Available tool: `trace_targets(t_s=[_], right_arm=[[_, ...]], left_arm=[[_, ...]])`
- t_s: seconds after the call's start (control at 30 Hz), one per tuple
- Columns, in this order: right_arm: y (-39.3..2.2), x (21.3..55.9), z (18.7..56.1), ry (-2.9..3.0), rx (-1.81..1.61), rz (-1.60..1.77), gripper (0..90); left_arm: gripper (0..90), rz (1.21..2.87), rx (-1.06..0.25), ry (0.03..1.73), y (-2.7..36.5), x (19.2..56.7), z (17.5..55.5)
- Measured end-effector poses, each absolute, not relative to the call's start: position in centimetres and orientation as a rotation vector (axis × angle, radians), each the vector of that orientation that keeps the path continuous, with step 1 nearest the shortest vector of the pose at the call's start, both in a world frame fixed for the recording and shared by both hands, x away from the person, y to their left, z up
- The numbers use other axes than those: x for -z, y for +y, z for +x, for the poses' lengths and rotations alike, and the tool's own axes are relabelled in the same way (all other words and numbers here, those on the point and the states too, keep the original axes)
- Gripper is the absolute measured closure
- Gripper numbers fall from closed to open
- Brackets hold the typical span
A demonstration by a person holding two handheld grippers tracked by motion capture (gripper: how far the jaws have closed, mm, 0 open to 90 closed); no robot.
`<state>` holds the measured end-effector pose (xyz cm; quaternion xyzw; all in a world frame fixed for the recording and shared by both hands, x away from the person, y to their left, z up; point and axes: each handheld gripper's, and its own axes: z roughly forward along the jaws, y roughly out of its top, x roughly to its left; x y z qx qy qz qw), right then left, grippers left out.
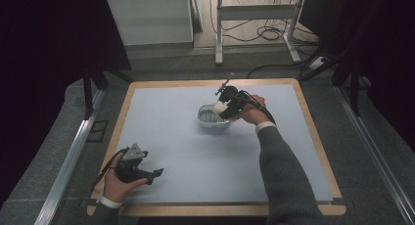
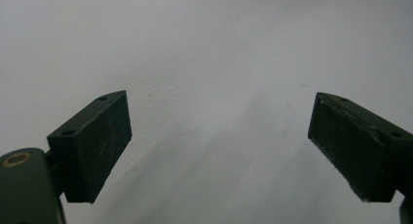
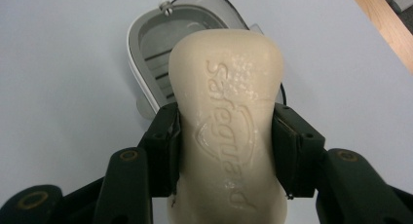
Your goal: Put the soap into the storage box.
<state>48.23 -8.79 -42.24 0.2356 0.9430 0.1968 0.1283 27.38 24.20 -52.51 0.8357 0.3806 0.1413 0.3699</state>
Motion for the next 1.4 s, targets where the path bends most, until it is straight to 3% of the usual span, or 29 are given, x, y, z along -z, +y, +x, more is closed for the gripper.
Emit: trace_targets(t_s=[1.13,1.4], right_arm=[[-4.9,45.4,50.3,2.816,-0.477,0.500,47.5],[-5.6,44.5,50.3,2.771,-0.586,0.584,44.4]], left_arm=[[9.1,2.137,-0.343,0.967,24.2,52.5,27.4],[9.1,2.144,-0.347,0.966,24.2,52.6,27.4]])
